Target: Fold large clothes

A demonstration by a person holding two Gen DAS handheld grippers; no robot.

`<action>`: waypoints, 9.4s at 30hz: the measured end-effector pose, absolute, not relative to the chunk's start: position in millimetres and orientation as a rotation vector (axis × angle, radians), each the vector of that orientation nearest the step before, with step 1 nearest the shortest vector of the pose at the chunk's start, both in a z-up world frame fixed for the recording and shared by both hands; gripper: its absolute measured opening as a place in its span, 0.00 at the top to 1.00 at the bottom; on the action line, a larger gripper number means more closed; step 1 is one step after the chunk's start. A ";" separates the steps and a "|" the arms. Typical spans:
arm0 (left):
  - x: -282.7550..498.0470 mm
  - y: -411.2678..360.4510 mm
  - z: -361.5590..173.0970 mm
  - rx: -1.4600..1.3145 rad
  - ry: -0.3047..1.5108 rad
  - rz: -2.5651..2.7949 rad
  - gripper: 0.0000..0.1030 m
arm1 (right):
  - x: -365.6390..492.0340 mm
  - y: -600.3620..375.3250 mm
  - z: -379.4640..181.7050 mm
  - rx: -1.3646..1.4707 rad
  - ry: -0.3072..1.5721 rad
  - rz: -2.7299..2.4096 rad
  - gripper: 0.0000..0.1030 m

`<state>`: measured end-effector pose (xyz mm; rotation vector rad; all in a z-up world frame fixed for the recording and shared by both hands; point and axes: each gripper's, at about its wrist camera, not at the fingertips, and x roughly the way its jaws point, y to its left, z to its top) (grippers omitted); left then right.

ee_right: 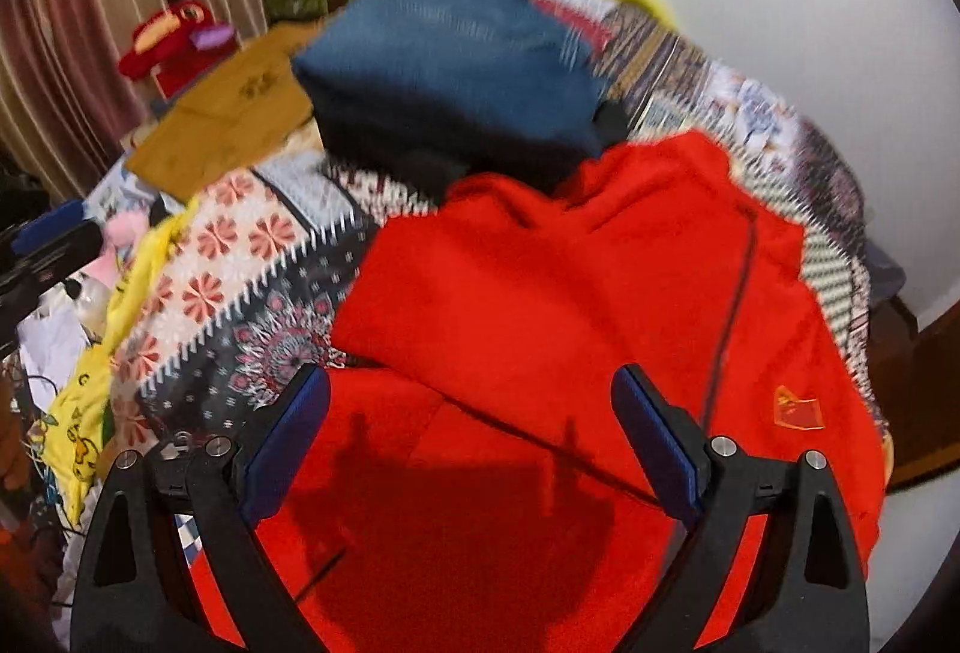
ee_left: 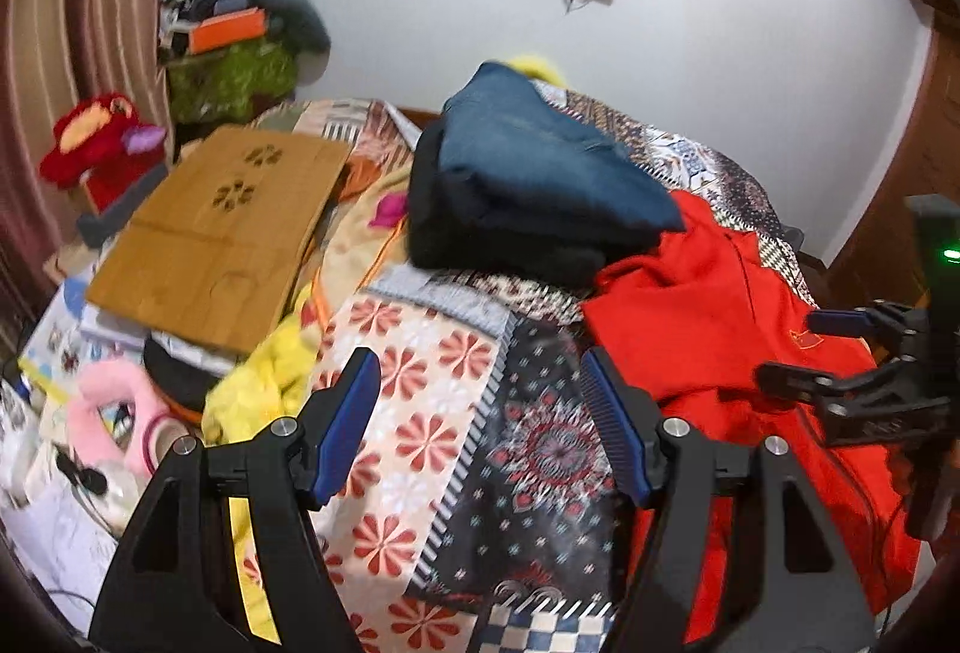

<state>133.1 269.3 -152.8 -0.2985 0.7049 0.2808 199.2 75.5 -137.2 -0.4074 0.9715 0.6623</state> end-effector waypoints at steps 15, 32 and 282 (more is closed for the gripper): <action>119.8 292.6 -201.1 -0.379 0.802 0.329 0.34 | 207.9 115.9 -201.5 -0.692 1.000 0.625 0.32; 137.2 264.0 -202.3 -0.320 0.844 0.313 0.34 | 233.8 83.8 -154.0 -0.279 1.036 0.765 0.89; 210.5 132.3 -199.2 -0.184 0.868 0.115 0.22 | 282.3 -165.9 -89.6 0.243 0.956 0.296 0.73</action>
